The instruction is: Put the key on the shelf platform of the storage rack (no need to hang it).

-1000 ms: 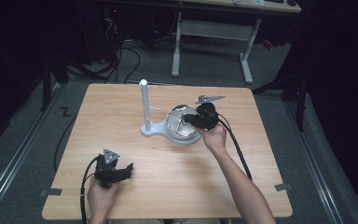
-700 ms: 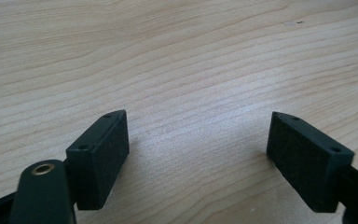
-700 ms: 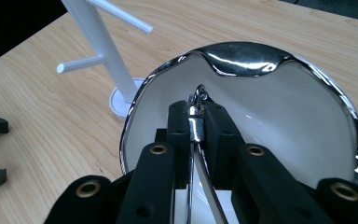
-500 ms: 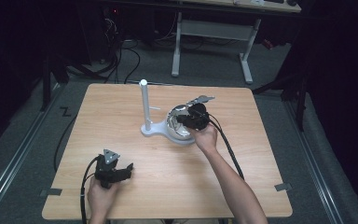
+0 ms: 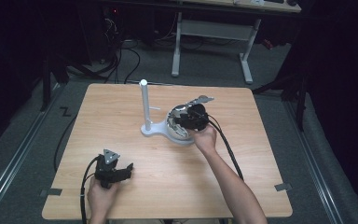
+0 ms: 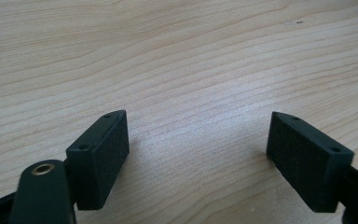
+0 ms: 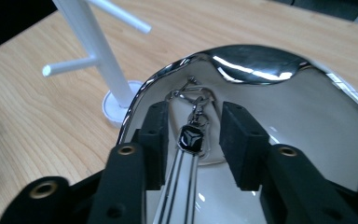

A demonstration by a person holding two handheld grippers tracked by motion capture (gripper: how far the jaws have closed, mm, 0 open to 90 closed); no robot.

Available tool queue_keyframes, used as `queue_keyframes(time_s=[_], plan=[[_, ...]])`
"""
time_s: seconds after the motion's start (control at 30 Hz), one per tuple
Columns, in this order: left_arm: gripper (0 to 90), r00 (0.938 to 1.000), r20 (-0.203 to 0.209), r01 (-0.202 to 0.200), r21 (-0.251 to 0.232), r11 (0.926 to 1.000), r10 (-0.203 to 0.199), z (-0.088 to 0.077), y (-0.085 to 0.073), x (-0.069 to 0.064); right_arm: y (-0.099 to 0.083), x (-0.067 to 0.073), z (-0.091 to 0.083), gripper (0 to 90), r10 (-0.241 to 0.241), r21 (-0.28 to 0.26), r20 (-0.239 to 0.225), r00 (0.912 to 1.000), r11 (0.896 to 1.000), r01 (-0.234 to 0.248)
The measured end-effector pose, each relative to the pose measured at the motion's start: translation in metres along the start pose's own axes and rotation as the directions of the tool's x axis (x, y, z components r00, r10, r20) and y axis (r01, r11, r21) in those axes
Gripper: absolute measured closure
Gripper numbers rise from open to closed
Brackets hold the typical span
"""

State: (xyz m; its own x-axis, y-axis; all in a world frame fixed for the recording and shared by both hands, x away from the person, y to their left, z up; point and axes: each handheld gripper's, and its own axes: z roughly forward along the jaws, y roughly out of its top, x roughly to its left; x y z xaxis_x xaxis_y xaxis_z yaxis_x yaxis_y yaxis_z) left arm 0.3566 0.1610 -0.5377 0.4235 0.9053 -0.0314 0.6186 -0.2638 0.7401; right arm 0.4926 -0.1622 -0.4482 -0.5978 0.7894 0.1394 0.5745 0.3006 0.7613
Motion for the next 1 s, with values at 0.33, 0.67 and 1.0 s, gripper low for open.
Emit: queue_keyframes(time_s=[0.33, 0.67, 1.0], plan=[[21.4, 1.0000, -0.004, -0.004, 0.002, 1.0000, 0.004, 0.000, 0.000, -0.001, -0.010, -0.008, -0.029, 53.3, -0.023, -0.021, 0.021, 0.9995, 0.999, 0.024], [21.4, 0.9999, -0.008, -0.007, 0.002, 1.0000, 0.007, 0.000, 0.000, -0.001, -0.024, -0.028, -0.054, 54.7, 0.018, -0.049, 0.061, 0.9980, 0.999, -0.015], [21.5, 0.9999, -0.008, -0.007, 0.002, 1.0000, 0.007, 0.000, 0.000, -0.001, -0.035, -0.036, -0.070, 56.3, 0.021, -0.058, 0.082, 0.9964, 0.998, -0.016]])
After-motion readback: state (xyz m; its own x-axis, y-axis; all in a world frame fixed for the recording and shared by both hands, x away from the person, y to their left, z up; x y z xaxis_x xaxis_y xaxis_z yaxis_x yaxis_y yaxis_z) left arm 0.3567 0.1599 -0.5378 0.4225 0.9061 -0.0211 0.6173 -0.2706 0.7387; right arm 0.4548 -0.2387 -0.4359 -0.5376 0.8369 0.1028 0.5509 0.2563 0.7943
